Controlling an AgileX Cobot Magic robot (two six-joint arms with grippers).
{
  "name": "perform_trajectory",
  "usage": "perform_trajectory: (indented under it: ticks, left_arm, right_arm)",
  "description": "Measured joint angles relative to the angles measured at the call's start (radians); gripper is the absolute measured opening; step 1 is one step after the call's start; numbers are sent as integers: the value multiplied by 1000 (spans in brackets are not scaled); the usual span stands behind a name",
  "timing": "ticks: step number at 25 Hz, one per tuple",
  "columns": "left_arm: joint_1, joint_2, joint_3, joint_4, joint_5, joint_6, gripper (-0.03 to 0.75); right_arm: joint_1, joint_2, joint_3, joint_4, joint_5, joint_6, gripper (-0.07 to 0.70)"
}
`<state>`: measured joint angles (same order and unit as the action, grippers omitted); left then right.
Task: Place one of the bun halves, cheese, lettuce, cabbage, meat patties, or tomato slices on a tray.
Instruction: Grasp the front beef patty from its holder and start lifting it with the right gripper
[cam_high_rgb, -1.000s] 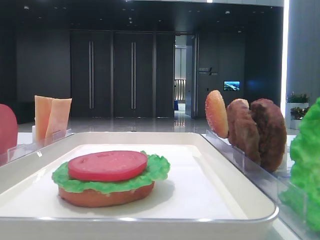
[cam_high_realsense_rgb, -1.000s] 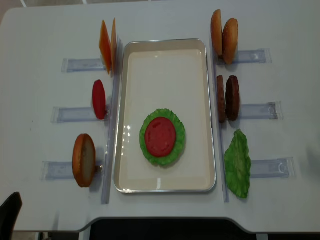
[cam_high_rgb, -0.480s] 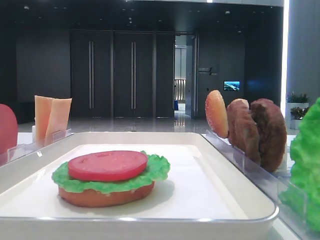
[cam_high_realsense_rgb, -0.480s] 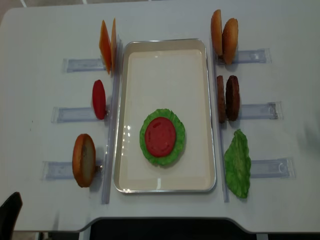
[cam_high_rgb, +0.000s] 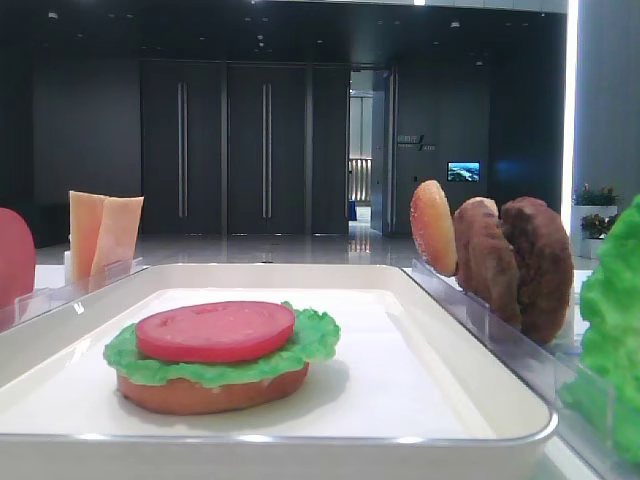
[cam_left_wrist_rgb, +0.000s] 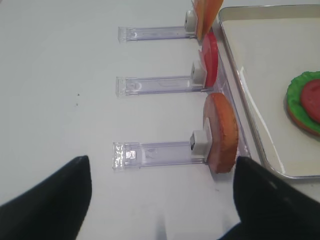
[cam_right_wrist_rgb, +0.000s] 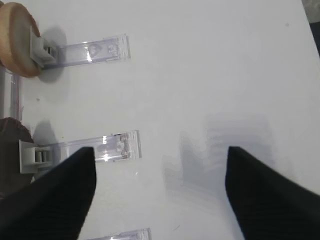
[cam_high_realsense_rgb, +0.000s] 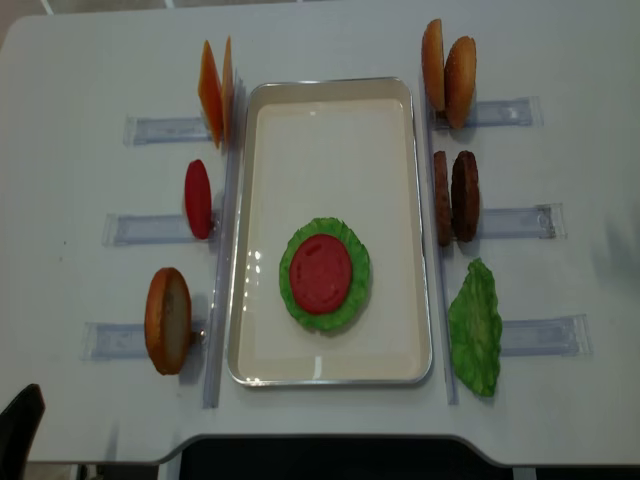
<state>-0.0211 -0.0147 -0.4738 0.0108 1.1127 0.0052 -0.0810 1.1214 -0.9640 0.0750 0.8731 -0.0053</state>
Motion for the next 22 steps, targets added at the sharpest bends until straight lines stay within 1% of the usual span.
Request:
perform_trajectory:
  ticks: [5,9,10,12,15,19,22]
  left_arm:
    - [0,0,0,0,0,0,692]
    - [0,0,0,0,0,0,692]
    - [0,0,0,0,0,0,692]
    - [0,0,0,0,0,0,692]
    - [0,0,0,0,0,0,692]
    - [0,0,0,0,0,0,692]
    - [0,0,0,0,0,0,692]
  right_arm:
    - [0,2,0,0,-3,0,454]
    - [0,13,-2,0,-7,-1,429]
    - [0,26,-11,0,1,-4,425]
    - [0,66,-37,0,32,-6,422]
    - [0,141,-98,0,99,-8,421]
    - [0,225,-185,0,176,-9,420]
    - [0,274,-238,0,213,-10,419]
